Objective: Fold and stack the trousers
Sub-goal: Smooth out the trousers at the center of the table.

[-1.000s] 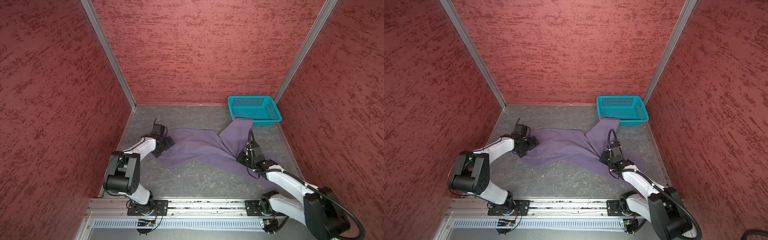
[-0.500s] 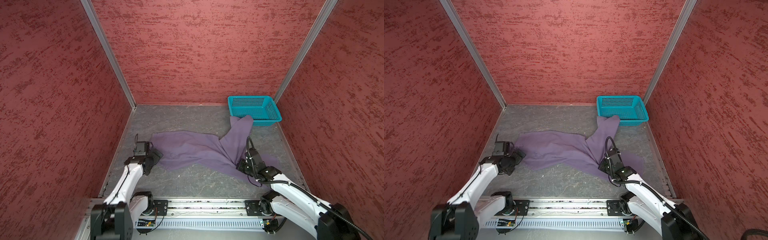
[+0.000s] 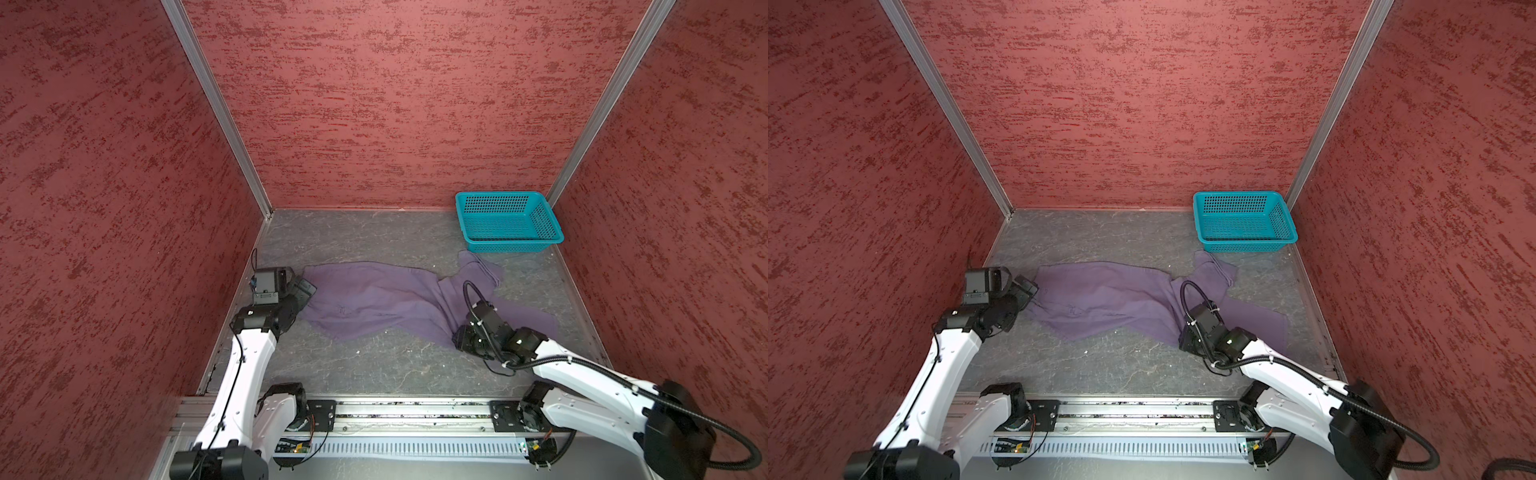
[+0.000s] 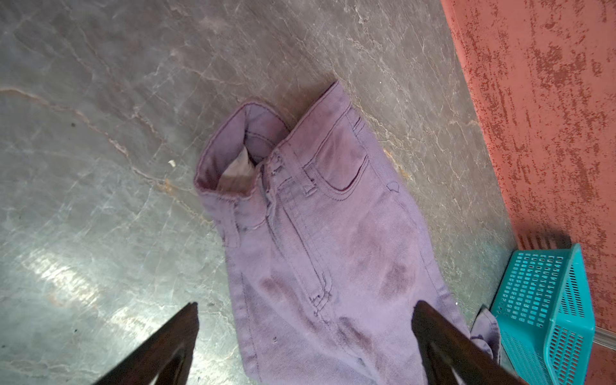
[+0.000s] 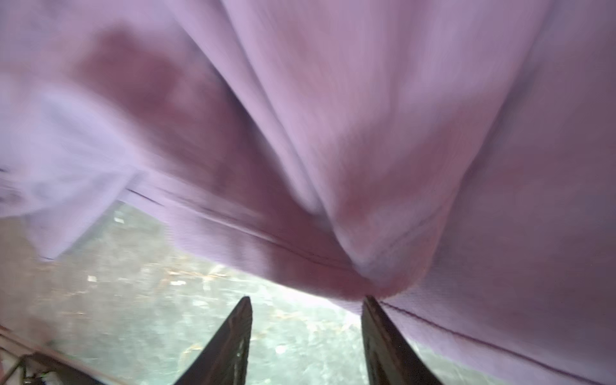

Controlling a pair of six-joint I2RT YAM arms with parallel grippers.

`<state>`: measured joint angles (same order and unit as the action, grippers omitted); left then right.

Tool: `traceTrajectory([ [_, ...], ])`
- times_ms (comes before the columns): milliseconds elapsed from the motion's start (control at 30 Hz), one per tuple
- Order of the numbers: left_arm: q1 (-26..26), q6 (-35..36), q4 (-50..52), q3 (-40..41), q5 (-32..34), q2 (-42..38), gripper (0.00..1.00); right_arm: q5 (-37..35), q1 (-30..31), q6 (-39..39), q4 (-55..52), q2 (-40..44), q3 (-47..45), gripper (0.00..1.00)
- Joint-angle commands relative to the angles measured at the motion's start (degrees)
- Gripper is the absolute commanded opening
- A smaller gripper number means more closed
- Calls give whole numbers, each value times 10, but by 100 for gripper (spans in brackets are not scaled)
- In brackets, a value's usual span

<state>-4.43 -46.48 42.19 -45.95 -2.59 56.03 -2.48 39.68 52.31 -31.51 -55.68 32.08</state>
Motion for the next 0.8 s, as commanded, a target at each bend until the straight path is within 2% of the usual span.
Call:
traceTrajectory([
  [0,8,29,-49,-38,2,55,100,-63,-69,-70,-66,29,89,52],
  [100,21,53,-65,-85,4,138,100,-41,-169,-137,-62,10,134,50],
  [200,32,85,-56,-145,5,228,100,8,-256,-181,-29,-55,162,50],
  [300,32,109,-32,-199,-22,324,100,58,-309,-200,18,-138,185,51],
  [433,40,127,-14,-252,-26,419,100,94,-349,-211,68,-244,222,50],
  [600,49,144,5,-304,-11,496,100,52,-366,-241,65,-349,285,49],
  [767,63,168,34,-361,22,553,100,32,-377,-251,81,-406,311,58],
])
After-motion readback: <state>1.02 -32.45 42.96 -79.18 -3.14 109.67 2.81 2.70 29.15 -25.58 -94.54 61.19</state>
